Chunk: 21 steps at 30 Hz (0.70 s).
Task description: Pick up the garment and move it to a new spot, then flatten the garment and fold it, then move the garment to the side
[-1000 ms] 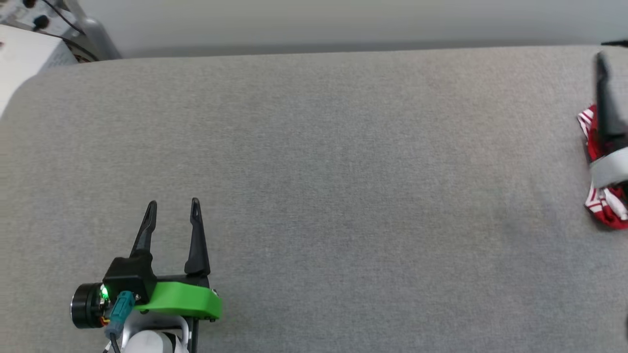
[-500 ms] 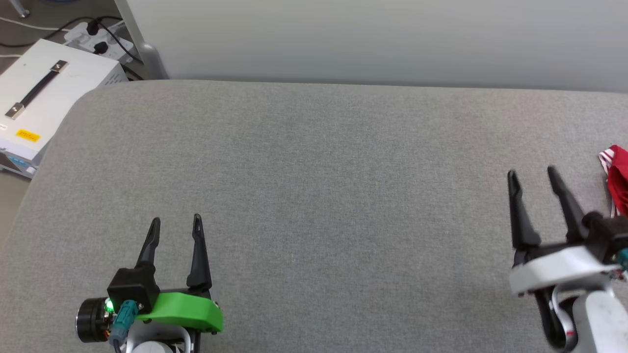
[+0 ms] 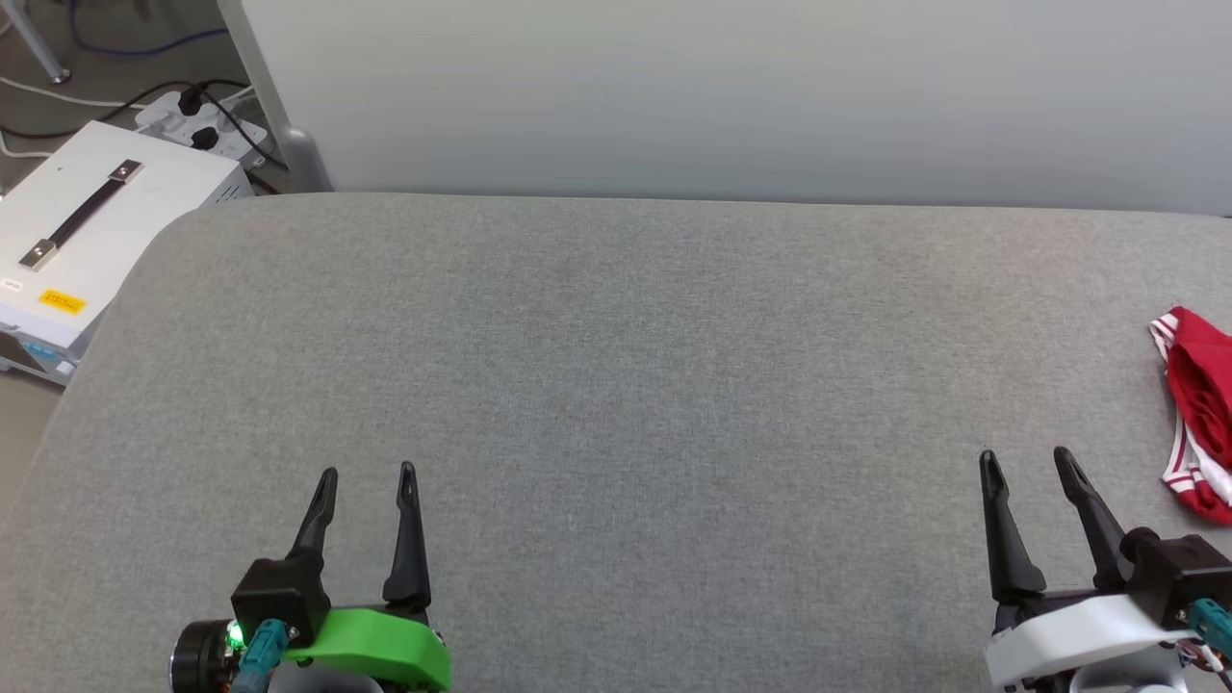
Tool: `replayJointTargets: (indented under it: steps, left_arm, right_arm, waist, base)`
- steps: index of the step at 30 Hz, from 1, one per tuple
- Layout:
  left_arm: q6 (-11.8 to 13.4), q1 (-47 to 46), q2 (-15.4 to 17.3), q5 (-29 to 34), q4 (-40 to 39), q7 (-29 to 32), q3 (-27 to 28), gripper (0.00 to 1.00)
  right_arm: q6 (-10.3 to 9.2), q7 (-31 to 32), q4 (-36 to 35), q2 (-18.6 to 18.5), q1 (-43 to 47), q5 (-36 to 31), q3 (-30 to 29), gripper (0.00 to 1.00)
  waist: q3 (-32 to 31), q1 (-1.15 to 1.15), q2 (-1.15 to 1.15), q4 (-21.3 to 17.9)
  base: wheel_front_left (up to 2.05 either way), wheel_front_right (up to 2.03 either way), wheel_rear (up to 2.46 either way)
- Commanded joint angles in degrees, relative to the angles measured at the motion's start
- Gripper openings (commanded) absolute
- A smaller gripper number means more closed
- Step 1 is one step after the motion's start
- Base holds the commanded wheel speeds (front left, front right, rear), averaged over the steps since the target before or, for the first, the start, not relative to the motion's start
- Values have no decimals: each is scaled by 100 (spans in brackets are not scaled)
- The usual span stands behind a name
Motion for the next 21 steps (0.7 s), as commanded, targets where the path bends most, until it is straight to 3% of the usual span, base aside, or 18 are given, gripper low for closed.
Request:
replayJointTargets:
  steps: [1, 6, 7, 21]
  left_arm:
    - [-33, 101, -28, -27, 27, -33, -8, 100]
    - [-69, 97, -30, -18, 68, -33, 2, 100]
    - [-77, 91, -30, -14, 73, -33, 6, 0]
    - [-35, 12, -6, 62, 12, 127, 18, 0]
  right_arm:
    - [-5, -27, -50, 21, 86, -58, -30, 100]
    - [-5, -27, -45, 51, 163, -96, -45, 100]
    - [-5, -27, -39, 53, 163, -99, -48, 0]
    - [0, 122, -48, 56, 57, -142, -27, 0]
  waist:
    - [-15, 0, 0, -18]
    - [-1, 0, 0, -33]
    - [5, 0, 0, -34]
    - [-13, 0, 0, -54]
  base:
    - [0, 0, 0]
    - [0, 0, 0]
    - [0, 0, 0]
    - [0, 0, 0]
